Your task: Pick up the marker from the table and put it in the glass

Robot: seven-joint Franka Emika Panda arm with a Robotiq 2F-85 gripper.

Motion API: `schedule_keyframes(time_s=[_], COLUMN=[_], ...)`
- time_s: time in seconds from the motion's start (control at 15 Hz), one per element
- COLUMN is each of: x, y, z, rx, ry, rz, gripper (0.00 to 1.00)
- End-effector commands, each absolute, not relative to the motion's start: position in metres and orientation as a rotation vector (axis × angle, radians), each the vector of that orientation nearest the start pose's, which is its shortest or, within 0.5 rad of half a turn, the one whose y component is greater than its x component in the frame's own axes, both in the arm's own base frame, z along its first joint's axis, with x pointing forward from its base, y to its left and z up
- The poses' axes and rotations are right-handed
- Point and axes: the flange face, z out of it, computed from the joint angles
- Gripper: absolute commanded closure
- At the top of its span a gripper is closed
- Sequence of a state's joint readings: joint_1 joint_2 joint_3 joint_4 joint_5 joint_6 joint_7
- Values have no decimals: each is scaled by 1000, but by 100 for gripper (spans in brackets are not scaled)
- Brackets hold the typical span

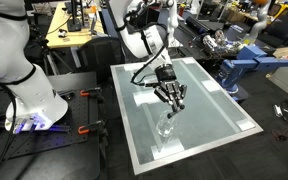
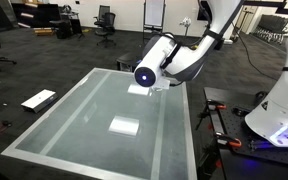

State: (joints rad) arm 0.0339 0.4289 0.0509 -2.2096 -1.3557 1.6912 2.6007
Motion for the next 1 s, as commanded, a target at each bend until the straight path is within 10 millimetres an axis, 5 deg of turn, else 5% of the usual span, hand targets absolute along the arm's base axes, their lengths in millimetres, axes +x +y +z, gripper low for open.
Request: schedule_keyframes(time_s=[0.0, 0.2, 0.27, 0.4, 0.8, 0.93], x=[504, 503, 502, 502, 505, 502], y=[-52, -51, -50, -49, -43, -38], z=[184, 181, 180, 181, 203, 213], rx=[1373, 1376, 1377, 1378, 1360, 1362], ry=[-1386, -1381, -1382, -1383, -1392, -1397], rz=[1018, 1013, 1011, 1013, 1054, 1069], gripper=[95, 95, 57, 51, 5, 0])
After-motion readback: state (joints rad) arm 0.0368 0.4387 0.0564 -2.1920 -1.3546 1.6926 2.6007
